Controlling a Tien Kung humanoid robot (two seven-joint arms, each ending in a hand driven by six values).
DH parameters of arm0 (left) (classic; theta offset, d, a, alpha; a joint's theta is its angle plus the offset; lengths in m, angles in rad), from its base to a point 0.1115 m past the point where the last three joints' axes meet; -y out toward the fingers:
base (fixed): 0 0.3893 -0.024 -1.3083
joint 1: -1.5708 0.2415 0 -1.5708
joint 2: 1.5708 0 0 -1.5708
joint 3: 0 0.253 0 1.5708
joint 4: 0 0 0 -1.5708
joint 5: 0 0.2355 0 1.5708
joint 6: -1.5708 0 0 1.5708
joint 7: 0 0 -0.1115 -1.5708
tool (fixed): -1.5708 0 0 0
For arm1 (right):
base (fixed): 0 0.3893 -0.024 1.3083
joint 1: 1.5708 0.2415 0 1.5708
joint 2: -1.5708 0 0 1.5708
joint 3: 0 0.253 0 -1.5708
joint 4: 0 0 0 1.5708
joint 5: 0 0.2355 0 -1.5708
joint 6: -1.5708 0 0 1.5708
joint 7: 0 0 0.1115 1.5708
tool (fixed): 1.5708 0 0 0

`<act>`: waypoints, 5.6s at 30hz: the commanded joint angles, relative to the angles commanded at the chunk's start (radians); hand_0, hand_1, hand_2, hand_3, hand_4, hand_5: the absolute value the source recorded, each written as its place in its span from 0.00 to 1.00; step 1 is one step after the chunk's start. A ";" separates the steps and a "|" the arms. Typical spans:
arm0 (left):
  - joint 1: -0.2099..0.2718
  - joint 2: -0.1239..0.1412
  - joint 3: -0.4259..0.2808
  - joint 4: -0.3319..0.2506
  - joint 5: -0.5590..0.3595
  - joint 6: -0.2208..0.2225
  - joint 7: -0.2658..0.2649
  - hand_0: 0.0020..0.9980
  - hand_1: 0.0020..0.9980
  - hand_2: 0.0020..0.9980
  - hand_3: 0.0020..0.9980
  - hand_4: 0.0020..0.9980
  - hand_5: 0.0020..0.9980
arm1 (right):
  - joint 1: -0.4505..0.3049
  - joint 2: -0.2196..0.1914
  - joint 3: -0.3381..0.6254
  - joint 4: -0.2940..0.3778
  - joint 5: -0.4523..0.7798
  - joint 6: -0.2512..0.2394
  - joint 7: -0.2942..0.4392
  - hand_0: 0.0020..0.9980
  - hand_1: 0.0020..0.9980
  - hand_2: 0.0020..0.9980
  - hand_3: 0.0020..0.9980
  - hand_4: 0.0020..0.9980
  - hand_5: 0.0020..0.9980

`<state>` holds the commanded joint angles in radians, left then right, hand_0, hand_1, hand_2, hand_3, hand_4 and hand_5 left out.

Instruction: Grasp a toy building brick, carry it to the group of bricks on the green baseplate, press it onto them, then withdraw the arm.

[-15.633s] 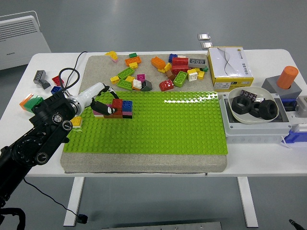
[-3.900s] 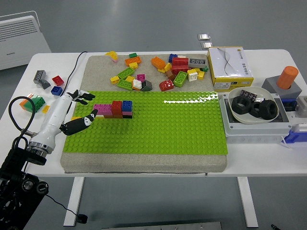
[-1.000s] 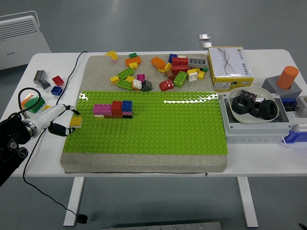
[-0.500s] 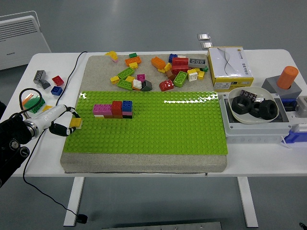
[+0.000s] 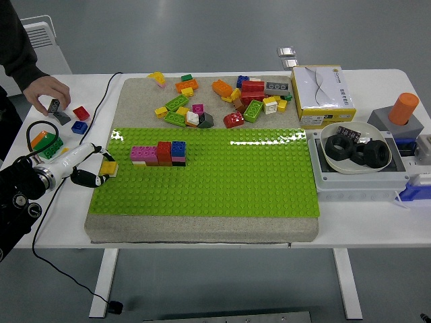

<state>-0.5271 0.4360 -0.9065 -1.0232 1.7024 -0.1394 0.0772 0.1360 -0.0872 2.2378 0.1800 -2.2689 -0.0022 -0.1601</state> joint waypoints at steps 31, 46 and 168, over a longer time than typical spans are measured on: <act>-0.050 0.050 -0.029 -0.117 0.008 -0.137 0.095 0.96 0.96 0.95 0.80 0.80 0.04 | 0.001 -0.003 -0.018 0.000 0.000 -0.002 -0.003 0.52 0.61 0.57 0.78 0.82 0.97; -0.060 0.020 0.009 -0.081 0.028 -0.159 0.117 0.97 0.98 0.98 0.85 0.87 0.04 | 0.005 -0.003 -0.023 0.000 0.000 -0.002 -0.002 0.52 0.61 0.56 0.78 0.82 0.97; -0.056 -0.054 -0.032 0.098 -0.076 -0.056 0.032 0.95 0.95 0.91 0.49 0.82 0.00 | 0.006 0.000 -0.077 0.000 0.000 -0.006 -0.002 0.52 0.61 0.61 0.78 0.85 0.96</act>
<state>-0.5832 0.3824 -0.9386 -0.9253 1.6266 -0.1957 0.1097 0.1421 -0.0875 2.1606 0.1800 -2.2689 -0.0086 -0.1623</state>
